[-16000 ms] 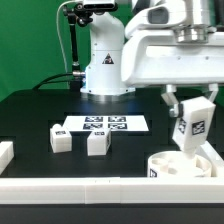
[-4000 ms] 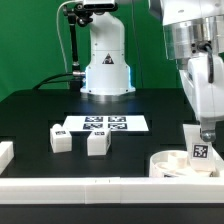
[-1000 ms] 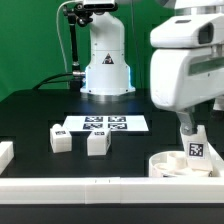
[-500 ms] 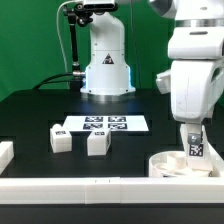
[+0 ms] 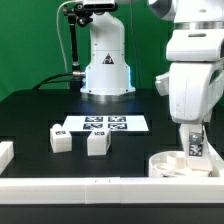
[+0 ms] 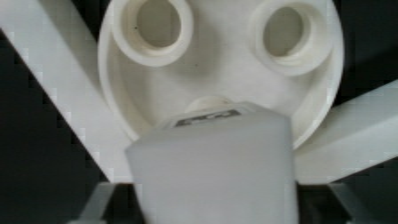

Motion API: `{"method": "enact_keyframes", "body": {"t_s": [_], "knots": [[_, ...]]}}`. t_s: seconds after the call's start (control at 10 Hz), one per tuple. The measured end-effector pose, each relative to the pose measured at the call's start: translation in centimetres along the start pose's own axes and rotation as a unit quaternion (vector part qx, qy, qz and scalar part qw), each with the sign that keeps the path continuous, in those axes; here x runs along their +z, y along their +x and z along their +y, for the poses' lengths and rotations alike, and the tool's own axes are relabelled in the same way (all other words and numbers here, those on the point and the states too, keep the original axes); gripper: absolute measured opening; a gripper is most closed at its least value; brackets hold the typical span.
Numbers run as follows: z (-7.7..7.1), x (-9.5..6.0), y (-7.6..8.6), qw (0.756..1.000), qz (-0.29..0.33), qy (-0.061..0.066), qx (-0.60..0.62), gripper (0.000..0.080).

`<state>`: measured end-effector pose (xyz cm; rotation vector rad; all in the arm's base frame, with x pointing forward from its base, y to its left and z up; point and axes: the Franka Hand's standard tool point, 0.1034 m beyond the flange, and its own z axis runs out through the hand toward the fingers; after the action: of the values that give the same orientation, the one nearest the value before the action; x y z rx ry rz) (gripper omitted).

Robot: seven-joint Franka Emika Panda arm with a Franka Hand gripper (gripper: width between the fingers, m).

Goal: Assemble stool

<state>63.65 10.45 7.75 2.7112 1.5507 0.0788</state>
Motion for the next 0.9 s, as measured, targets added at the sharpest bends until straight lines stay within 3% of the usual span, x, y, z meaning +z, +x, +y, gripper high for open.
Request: {"method": "enact_keyframes", "body": {"t_s": [0.1, 0.4, 0.6, 0.8, 0.9], "knots": [[0.02, 0.0, -0.02, 1.0, 0.0, 0.0, 0.0, 0.0338], [0.01, 0.02, -0.04, 0.994, 0.001, 0.001, 0.107, 0.0338], [0.06, 0.11, -0.24, 0.968, 0.008, 0.011, 0.25, 0.0338], [0.05, 0.16, -0.21, 0.944, 0.01, 0.013, 0.331, 0.034], [0.02, 0.18, -0.14, 0.919, 0.012, 0.015, 0.393, 0.034]]}}
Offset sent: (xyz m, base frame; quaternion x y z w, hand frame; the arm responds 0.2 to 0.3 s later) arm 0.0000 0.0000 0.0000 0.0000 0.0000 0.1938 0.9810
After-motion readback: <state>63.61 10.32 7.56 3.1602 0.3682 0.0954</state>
